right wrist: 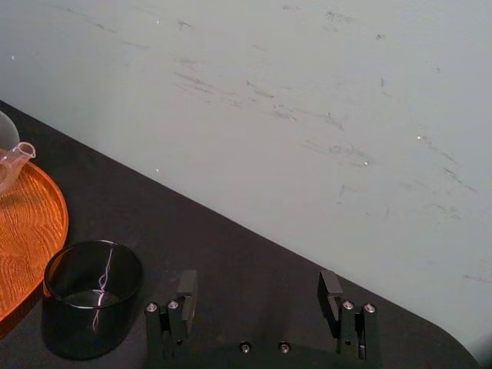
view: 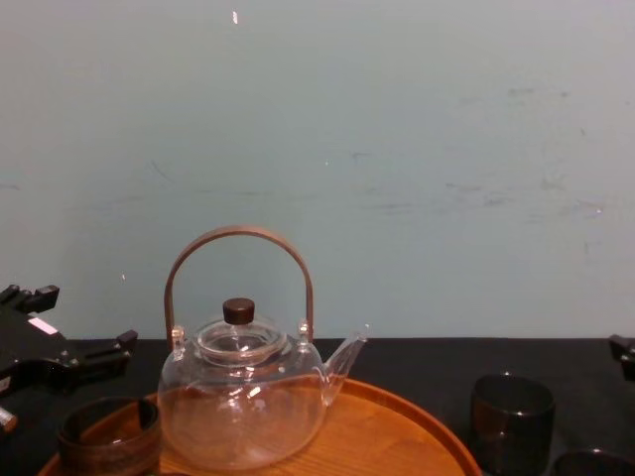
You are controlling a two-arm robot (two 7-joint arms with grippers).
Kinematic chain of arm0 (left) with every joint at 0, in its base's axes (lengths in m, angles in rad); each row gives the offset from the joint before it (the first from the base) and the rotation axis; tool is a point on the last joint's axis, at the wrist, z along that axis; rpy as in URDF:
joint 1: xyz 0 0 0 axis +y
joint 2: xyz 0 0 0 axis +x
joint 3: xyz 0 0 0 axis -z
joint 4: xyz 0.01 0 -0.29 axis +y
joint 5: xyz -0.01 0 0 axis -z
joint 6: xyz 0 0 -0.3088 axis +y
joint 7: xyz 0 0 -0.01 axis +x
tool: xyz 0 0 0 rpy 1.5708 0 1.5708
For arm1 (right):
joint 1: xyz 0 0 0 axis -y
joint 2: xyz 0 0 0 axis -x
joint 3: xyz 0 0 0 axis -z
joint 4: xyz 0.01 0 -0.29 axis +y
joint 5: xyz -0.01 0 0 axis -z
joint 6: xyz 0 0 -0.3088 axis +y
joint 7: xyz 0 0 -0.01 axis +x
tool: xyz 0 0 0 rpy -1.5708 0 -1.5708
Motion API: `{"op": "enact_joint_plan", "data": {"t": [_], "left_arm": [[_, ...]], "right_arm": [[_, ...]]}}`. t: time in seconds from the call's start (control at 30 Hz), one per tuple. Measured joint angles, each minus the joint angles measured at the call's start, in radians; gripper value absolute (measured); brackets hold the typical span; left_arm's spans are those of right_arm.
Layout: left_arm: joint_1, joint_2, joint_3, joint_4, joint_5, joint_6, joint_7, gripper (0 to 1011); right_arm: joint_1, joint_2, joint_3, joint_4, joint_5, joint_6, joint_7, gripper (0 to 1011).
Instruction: Pick up the glass from the table and place it on the tray.
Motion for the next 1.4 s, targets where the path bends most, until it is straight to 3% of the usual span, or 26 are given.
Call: {"op": "enact_joint_plan", "data": {"t": [1.4], "left_arm": [[0.000,0.000,0.000,0.000,0.000,0.000,0.000,1001]], "right_arm": [[0.000,0.000,0.000,0.000,0.000,0.000,0.000,1002]]}}
